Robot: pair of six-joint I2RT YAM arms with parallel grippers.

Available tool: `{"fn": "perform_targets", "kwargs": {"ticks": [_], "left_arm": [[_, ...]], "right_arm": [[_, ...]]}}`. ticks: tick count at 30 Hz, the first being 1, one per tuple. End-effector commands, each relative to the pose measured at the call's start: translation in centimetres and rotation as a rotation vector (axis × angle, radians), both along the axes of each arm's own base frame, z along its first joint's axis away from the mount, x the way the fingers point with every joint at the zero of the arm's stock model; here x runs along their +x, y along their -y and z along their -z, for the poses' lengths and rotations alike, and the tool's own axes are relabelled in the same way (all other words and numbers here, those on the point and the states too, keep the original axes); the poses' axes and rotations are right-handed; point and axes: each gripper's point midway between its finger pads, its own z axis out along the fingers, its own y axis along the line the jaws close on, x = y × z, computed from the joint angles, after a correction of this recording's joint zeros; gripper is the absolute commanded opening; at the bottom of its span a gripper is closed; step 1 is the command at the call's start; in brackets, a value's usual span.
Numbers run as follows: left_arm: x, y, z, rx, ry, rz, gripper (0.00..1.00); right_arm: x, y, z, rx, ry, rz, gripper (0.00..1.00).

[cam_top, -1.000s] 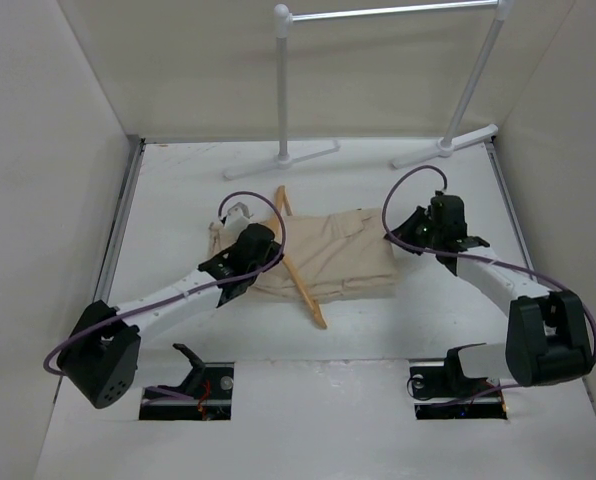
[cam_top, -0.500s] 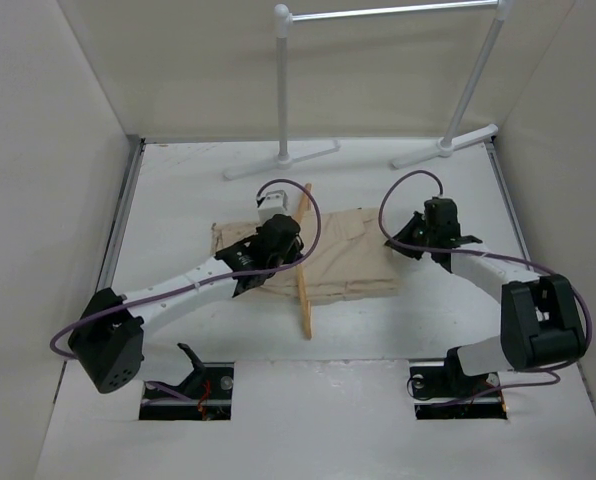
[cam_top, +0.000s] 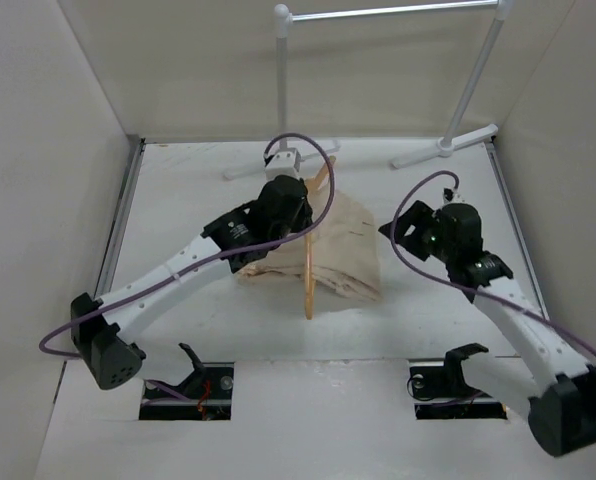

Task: Place the trousers on the hanger
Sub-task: Place the trousers on the hanger, then place the hanger at the clothesline.

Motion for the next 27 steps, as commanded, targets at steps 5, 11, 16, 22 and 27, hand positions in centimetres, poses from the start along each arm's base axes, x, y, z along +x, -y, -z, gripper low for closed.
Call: {"fn": "perform_targets", "kwargs": {"ticks": [5,11,16,22,27], "left_arm": [[0.0,1.5,-14.7,-0.124,0.191,0.060,0.00],[-0.1,3.3,-19.1,-0.155,0.224,0.129,0.00],[0.1,5.2,-20.3,-0.194,0.224,0.179,0.01],[0.2,6.3,-21.9,-0.227,0.252,0.194,0.01],[-0.2,7.2,-22.2,-0.240,0.260,0.212,0.01]], "right_arm": [[-6.2,-3.3,-14.6,0.035,0.333,-0.201,0.74],[-9.1,-5.8,-25.0,0.125,0.551,-0.325,0.82],[-8.0,-10.0,-26.3,0.147,0.587,-0.417,0.84],[-7.1,-13.8,-23.0,0.140,0.525,-0.487,0.83],[-6.9,-16.6,-20.1,0.123,0.468,-0.529,0.81]]}}
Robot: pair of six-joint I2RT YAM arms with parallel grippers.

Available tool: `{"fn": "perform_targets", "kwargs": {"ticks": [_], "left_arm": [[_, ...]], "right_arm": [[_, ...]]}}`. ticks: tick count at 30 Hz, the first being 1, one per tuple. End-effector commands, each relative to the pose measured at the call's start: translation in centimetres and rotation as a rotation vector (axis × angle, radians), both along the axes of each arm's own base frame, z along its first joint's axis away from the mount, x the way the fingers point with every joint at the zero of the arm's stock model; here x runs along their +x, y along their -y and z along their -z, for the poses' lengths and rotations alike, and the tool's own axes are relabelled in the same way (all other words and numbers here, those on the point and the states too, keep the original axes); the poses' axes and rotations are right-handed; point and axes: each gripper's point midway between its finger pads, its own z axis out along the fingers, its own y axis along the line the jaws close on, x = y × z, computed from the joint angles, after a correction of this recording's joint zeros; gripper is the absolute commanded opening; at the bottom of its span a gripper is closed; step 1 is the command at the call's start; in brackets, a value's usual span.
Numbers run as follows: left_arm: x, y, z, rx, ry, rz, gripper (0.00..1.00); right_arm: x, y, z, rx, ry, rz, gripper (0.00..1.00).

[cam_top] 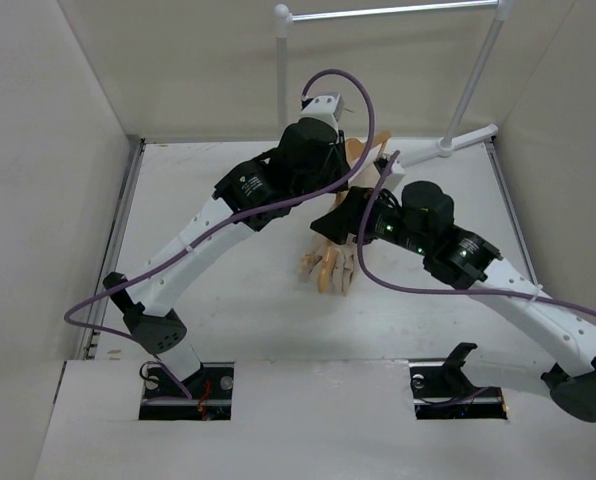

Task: Place the trousers on the hanger
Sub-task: Place the hanger at the clothesline.

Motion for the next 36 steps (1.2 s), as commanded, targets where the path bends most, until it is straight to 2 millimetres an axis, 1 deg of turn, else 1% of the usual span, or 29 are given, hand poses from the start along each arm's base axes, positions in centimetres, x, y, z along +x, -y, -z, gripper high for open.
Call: {"fn": "perform_targets", "kwargs": {"ticks": [1,2,4,6,7,9,10,12,14,15,18,19,20,21,23,24,25,26,27,28,30,31,34,36], "left_arm": [[-0.8,0.1,-7.9,-0.196,0.145,0.015,0.01],[-0.7,0.1,-7.9,-0.194,0.147,0.012,0.01],[-0.6,-0.1,-7.9,-0.191,0.148,0.007,0.01],[-0.2,-0.3,-7.6,-0.186,0.146,-0.004,0.01],[-0.1,-0.4,-7.5,-0.183,0.145,-0.008,0.02],[0.2,-0.8,-7.6,-0.187,0.152,-0.025,0.07],[0.4,-1.1,-7.7,-0.194,0.155,-0.033,0.13],[0.5,-1.4,-8.2,-0.214,0.167,-0.034,0.29],[0.5,-2.1,-9.0,-0.247,0.193,-0.043,0.44],[0.4,-2.5,-9.5,-0.269,0.201,-0.043,0.49],[0.0,-3.9,-11.1,-0.331,0.226,-0.041,0.57],[-0.1,-4.6,-11.5,-0.342,0.235,-0.048,0.66],[-0.3,-5.4,-11.7,-0.350,0.245,-0.057,0.69],[-0.5,-6.2,-11.9,-0.359,0.254,-0.064,0.71],[-0.7,-7.7,-11.7,-0.364,0.264,-0.090,0.74],[-0.6,-8.8,-11.1,-0.361,0.260,-0.117,0.78],[-0.4,-9.7,-10.1,-0.351,0.245,-0.144,0.82],[-0.2,-10.3,-9.3,-0.346,0.227,-0.163,0.86],[0.0,-11.3,-7.7,-0.339,0.196,-0.196,0.98],[0.1,-12.0,-6.3,-0.334,0.167,-0.217,1.00],[0.0,-13.3,-3.8,-0.325,0.120,-0.256,1.00],[-0.1,-13.8,-2.9,-0.319,0.109,-0.273,1.00],[-0.3,-15.6,0.7,-0.298,0.058,-0.329,1.00],[-0.4,-16.5,2.3,-0.279,0.036,-0.354,1.00]], "right_arm": [[0.4,-1.2,-1.9,0.061,0.074,0.004,0.78],[0.4,-1.5,-1.5,0.062,0.062,0.008,0.72],[0.1,-2.1,-1.4,0.076,0.049,0.002,0.50],[-0.1,-2.2,-2.0,0.104,0.055,0.008,0.32],[-0.2,-2.1,-2.6,0.126,0.061,0.010,0.25],[-0.4,-1.9,-4.4,0.175,0.074,0.016,0.17],[-0.3,-1.7,-5.3,0.199,0.082,0.023,0.15],[0.5,-0.6,-7.2,0.246,0.097,0.052,0.13],[1.5,0.3,-8.4,0.278,0.096,0.072,0.11],[2.0,0.7,-8.9,0.292,0.092,0.074,0.11],[3.9,2.0,-10.2,0.326,0.092,0.097,0.09],[4.5,2.2,-10.5,0.332,0.094,0.100,0.09],[5.2,2.7,-10.7,0.335,0.098,0.110,0.09],[5.8,3.0,-11.1,0.338,0.105,0.112,0.09],[6.8,3.2,-11.5,0.331,0.117,0.099,0.09],[8.0,3.7,-11.8,0.328,0.117,0.104,0.09],[8.8,4.1,-12.0,0.327,0.122,0.108,0.09],[10.0,4.5,-12.2,0.327,0.124,0.119,0.09],[11.2,5.0,-12.3,0.326,0.124,0.128,0.09],[12.4,5.5,-12.6,0.326,0.124,0.135,0.09],[14.9,6.5,-12.7,0.320,0.117,0.155,0.09],[16.1,7.1,-13.0,0.324,0.114,0.165,0.09],[19.3,8.1,-13.2,0.335,0.096,0.181,0.09],[21.0,8.5,-13.3,0.339,0.087,0.188,0.08]]}}
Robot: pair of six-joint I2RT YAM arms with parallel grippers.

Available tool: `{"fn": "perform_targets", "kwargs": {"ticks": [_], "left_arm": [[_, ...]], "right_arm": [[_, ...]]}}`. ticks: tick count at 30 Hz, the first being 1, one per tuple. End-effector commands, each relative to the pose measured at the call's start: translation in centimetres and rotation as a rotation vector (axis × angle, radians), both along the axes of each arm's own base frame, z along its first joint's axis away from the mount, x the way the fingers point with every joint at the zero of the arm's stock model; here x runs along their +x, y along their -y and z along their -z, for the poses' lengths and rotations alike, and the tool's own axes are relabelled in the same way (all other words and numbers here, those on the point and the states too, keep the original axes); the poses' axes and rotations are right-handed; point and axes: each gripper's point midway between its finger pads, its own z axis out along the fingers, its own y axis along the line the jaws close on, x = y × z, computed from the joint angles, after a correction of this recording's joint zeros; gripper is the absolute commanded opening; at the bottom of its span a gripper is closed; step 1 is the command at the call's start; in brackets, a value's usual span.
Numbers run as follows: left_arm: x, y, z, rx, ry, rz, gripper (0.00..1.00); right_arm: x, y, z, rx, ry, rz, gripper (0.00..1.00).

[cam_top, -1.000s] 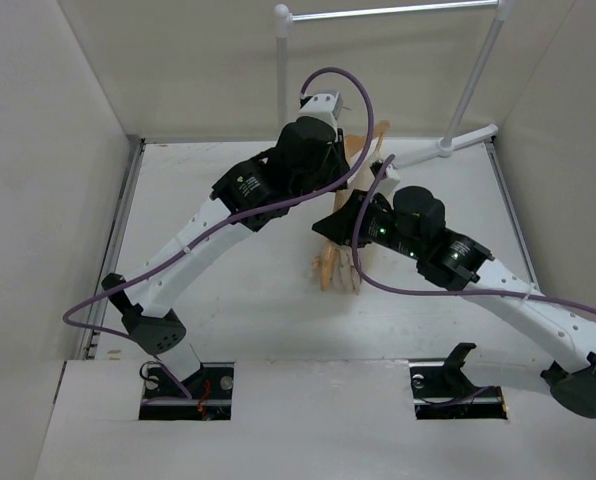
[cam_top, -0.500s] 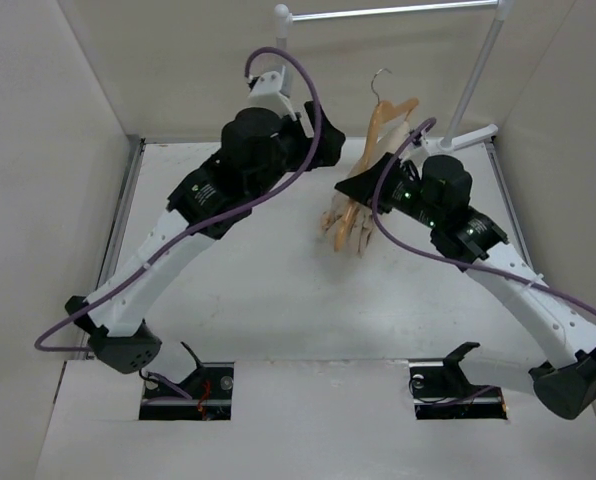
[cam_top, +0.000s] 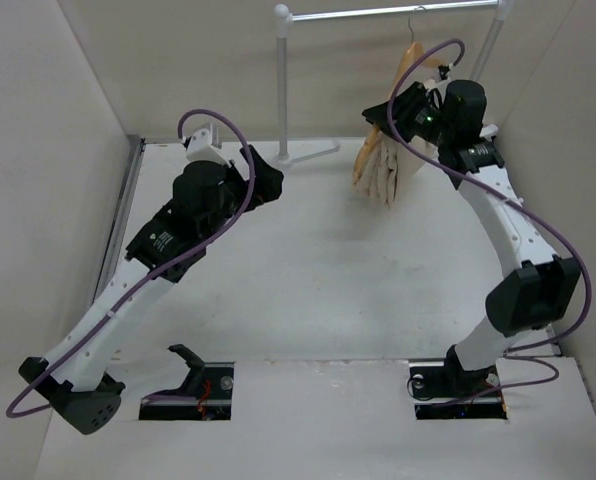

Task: Place the trousers on the hanger
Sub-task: Place the hanger at the clothesline.

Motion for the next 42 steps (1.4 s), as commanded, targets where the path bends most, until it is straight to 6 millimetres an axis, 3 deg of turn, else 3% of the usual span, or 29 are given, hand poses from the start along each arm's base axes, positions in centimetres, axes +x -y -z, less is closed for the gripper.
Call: {"fn": "perform_targets", "kwargs": {"ticks": [1,6,12,25,36,42], "left_arm": [[-0.2,-1.5,1.8,-0.026,-0.035,-0.053,1.00],[-0.4,-2.6,5.4,0.005,-0.101,-0.085,1.00],[-0.3,-2.2,7.5,0.016,-0.141,-0.080,1.00],[0.9,-1.4,7.5,0.015,-0.148,-0.078,1.00],[1.3,-1.3,8.2,0.012,-0.166,-0.086,1.00],[1.3,-1.2,8.7,0.014,-0.176,-0.088,1.00]], "right_arm": [[0.5,0.2,-7.7,0.047,0.240,-0.049,0.08],[3.5,1.4,-7.8,0.049,0.222,-0.021,0.08],[5.8,3.0,-8.5,0.060,0.224,0.006,0.08],[9.1,6.7,-5.7,0.069,0.156,0.044,0.08],[10.0,7.5,-2.3,0.055,0.088,0.063,0.09],[9.4,8.1,-4.0,0.064,0.120,0.055,0.05]]}}
